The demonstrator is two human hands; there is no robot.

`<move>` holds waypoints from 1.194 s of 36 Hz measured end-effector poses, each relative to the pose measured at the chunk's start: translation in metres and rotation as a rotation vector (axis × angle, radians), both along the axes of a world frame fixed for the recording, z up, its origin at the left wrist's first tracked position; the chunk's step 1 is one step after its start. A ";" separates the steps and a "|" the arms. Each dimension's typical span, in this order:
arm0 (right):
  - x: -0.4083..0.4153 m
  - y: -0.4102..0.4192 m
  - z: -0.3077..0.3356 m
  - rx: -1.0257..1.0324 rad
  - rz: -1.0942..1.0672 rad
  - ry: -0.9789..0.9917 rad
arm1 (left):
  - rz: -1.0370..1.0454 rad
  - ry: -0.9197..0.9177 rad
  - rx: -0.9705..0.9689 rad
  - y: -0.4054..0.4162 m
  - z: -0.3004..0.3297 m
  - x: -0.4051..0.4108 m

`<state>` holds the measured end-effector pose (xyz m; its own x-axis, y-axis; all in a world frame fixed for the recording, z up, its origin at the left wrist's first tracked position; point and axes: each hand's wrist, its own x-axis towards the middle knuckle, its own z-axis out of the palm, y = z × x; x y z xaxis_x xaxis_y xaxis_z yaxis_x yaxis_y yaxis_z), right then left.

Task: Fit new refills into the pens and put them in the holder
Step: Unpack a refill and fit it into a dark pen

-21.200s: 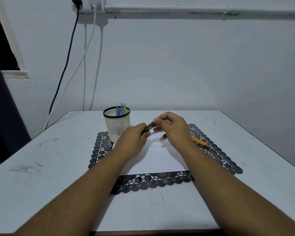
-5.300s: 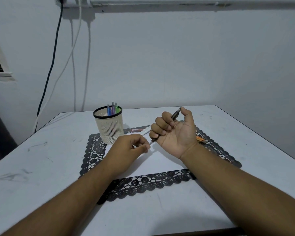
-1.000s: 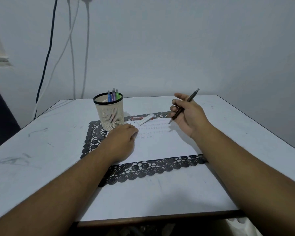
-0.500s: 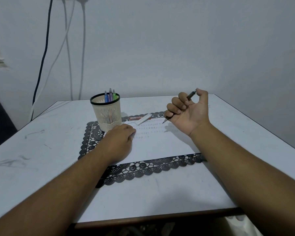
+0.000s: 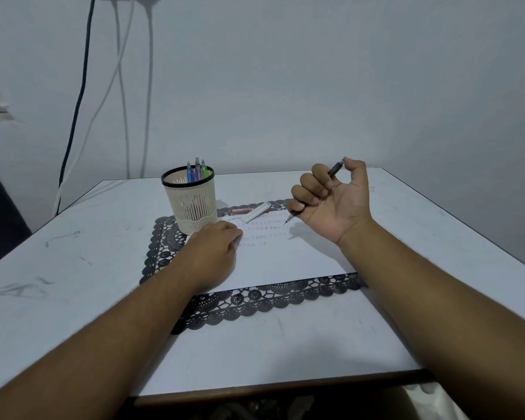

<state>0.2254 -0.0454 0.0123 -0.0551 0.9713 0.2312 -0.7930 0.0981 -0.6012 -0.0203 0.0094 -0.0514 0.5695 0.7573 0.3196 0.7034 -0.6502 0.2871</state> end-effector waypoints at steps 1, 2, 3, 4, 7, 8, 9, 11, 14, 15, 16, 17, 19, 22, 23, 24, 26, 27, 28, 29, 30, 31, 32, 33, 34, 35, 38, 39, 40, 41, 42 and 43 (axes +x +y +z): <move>0.000 0.000 0.000 0.005 0.008 -0.006 | 0.001 0.002 0.002 -0.001 0.001 0.000; -0.001 0.000 0.000 0.008 0.014 -0.007 | 0.002 0.004 0.006 -0.001 0.001 0.000; -0.001 0.000 0.000 0.008 0.018 -0.006 | 0.002 0.005 0.012 -0.002 0.002 0.000; -0.001 0.000 0.000 0.007 0.023 -0.008 | 0.000 0.008 0.018 -0.002 0.002 0.000; -0.003 -0.001 0.000 0.019 0.045 -0.025 | -0.006 0.024 0.072 -0.006 0.004 0.000; -0.003 -0.001 -0.001 0.021 0.050 -0.024 | -0.008 0.024 0.100 -0.008 0.006 0.000; -0.003 -0.001 -0.001 0.020 0.053 -0.020 | -0.016 0.017 0.134 -0.010 0.008 0.002; -0.004 -0.001 -0.001 0.015 0.058 -0.022 | -0.041 -0.010 0.206 -0.014 0.013 0.005; -0.007 -0.002 -0.001 0.016 0.072 -0.029 | -0.076 -0.049 0.217 -0.022 0.022 0.009; -0.008 -0.002 -0.002 0.015 0.079 -0.028 | -0.094 -0.082 0.195 -0.024 0.025 0.010; -0.009 -0.002 -0.002 0.013 0.090 -0.031 | -0.117 -0.136 0.161 -0.027 0.027 0.012; -0.011 -0.002 -0.003 0.013 0.102 -0.038 | -0.136 -0.204 0.112 -0.031 0.028 0.014; -0.016 -0.002 -0.005 0.023 0.130 -0.049 | -0.149 -0.327 -0.026 -0.036 0.031 0.019; -0.024 -0.001 -0.008 0.042 0.168 -0.052 | -0.149 -0.416 -0.194 -0.040 0.031 0.024; -0.027 -0.001 -0.008 0.047 0.178 -0.056 | -0.148 -0.434 -0.219 -0.040 0.030 0.024; -0.029 0.000 -0.008 0.051 0.188 -0.060 | -0.148 -0.453 -0.243 -0.040 0.030 0.024; -0.031 0.000 -0.007 0.061 0.205 -0.066 | -0.150 -0.488 -0.281 -0.038 0.030 0.022; -0.031 0.000 -0.007 0.066 0.213 -0.068 | -0.149 -0.498 -0.294 -0.038 0.030 0.021; -0.031 0.000 -0.008 0.072 0.221 -0.069 | -0.149 -0.510 -0.309 -0.038 0.029 0.020; -0.031 0.000 -0.008 0.078 0.226 -0.067 | -0.150 -0.522 -0.321 -0.037 0.029 0.019; -0.031 0.000 -0.008 0.083 0.228 -0.063 | -0.150 -0.535 -0.332 -0.037 0.029 0.019; -0.031 0.000 -0.008 0.088 0.228 -0.059 | -0.150 -0.545 -0.341 -0.037 0.030 0.019; -0.031 0.000 -0.008 0.090 0.226 -0.059 | -0.151 -0.554 -0.350 -0.037 0.030 0.019; -0.031 0.000 -0.008 0.090 0.223 -0.063 | -0.154 -0.559 -0.358 -0.037 0.030 0.019; -0.031 0.000 -0.008 0.090 0.221 -0.071 | -0.154 -0.559 -0.363 -0.037 0.030 0.019; -0.031 0.000 -0.008 0.093 0.221 -0.077 | -0.154 -0.557 -0.364 -0.036 0.030 0.019; -0.031 -0.003 -0.006 0.085 0.193 -0.081 | -0.142 -0.576 -0.359 -0.037 0.029 0.019; -0.032 -0.003 -0.005 0.072 0.171 -0.102 | -0.139 -0.593 -0.352 -0.036 0.029 0.018; -0.033 -0.003 -0.005 0.055 0.145 -0.142 | -0.133 -0.609 -0.339 -0.035 0.030 0.017; -0.034 -0.002 -0.005 0.040 0.113 -0.207 | -0.125 -0.621 -0.322 -0.034 0.030 0.016; -0.035 -0.001 -0.005 0.028 0.064 -0.307 | -0.119 -0.634 -0.306 -0.033 0.031 0.015; -0.035 0.000 -0.006 0.020 0.001 -0.441 | -0.113 -0.647 -0.292 -0.032 0.031 0.014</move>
<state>0.1902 -0.0455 0.0062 -0.1539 0.9669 0.2036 -0.4610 0.1120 -0.8803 -0.0064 -0.0225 -0.0203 0.4141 0.8112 0.4130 0.2667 -0.5419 0.7970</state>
